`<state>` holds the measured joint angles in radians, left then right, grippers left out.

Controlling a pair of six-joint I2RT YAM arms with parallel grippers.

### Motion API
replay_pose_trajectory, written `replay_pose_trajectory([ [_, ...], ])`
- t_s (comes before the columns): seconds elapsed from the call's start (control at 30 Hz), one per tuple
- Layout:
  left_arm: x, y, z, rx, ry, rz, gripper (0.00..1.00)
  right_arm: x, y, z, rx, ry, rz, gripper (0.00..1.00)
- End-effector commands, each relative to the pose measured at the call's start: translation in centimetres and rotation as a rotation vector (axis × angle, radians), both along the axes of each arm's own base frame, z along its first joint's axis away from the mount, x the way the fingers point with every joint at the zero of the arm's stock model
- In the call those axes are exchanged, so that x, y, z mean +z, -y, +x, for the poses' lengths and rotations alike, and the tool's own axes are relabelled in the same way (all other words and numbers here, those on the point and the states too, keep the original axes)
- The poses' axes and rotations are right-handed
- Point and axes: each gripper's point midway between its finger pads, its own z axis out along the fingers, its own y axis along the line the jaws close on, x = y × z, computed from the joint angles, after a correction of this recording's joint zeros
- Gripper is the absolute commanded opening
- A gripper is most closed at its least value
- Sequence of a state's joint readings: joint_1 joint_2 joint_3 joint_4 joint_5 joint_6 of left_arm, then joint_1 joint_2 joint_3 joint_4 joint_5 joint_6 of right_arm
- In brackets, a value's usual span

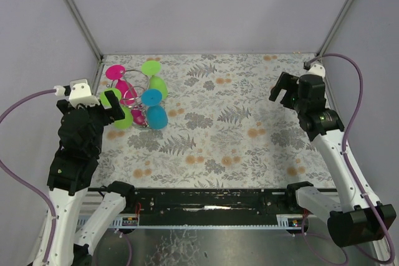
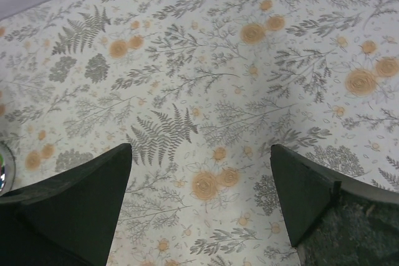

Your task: Take the wine glass off the wine glass rack

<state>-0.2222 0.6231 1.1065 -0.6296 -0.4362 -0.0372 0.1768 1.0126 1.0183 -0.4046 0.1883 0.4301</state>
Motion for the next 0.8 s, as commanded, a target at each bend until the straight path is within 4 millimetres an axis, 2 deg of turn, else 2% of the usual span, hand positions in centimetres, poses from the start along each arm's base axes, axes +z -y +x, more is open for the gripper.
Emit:
replay_pose_trajectory([
  [0.0,0.4,1.1,-0.5,-0.049,-0.007,-0.059,1.00,2.9,-1.6,0.7,0.069,0.038,0.047,0.99],
  [0.23,0.0,2.3,0.0,-0.140,-0.040,0.002,1.00,2.6,-2.2,0.8,0.097,0.031,0.060,0.99],
  [0.4,-0.8,1.8,1.1,-0.109,-0.069,0.035,1.00,2.7,-2.2,0.6,0.101,0.039,0.064,0.99],
  [0.77,2.1,1.9,3.4,-0.069,-0.026,-0.001,1.00,2.6,-2.4,-0.1,0.119,0.028,0.068,0.99],
])
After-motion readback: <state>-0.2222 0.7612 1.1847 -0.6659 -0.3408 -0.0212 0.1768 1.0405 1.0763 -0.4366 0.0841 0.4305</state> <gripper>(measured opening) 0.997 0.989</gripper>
